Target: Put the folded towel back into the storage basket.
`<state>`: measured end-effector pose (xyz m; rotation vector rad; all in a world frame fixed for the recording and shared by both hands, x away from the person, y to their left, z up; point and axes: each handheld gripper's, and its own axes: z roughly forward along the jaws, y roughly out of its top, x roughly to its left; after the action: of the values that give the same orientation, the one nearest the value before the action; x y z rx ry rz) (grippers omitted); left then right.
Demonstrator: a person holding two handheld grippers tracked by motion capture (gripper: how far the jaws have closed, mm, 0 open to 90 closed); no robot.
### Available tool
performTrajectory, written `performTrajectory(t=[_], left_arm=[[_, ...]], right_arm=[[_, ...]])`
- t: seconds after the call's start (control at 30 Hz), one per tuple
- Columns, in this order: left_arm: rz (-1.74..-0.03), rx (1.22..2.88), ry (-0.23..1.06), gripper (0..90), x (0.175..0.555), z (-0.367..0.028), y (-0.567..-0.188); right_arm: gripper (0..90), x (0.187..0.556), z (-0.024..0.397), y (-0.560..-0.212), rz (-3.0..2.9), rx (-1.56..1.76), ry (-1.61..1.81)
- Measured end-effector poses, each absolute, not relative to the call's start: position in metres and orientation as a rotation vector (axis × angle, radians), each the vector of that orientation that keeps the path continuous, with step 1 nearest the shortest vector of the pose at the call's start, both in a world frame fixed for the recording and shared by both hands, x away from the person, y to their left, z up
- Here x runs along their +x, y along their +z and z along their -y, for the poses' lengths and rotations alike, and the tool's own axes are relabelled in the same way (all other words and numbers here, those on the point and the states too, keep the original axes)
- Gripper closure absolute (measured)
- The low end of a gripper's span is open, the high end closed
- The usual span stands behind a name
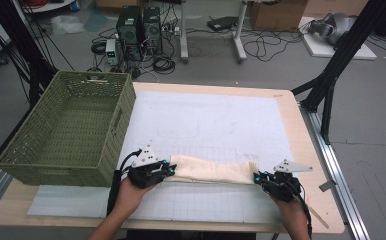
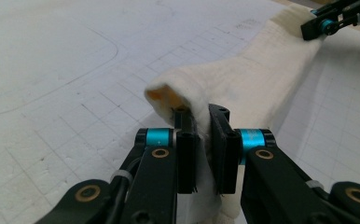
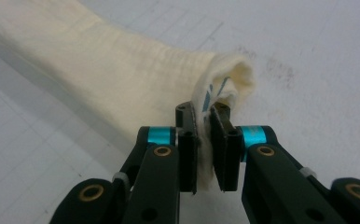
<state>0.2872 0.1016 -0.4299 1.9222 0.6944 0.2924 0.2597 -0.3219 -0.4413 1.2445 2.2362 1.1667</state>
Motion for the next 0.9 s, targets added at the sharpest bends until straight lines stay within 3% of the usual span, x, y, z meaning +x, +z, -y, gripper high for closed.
performTrajectory(t=[0.9], left_arm=[[-0.526, 1.780, 0.377, 81.8, 0.274, -0.113, -0.399]], right_arm=[[81.8, 0.254, 0.338, -0.408, -2.066, 0.979, 1.379]])
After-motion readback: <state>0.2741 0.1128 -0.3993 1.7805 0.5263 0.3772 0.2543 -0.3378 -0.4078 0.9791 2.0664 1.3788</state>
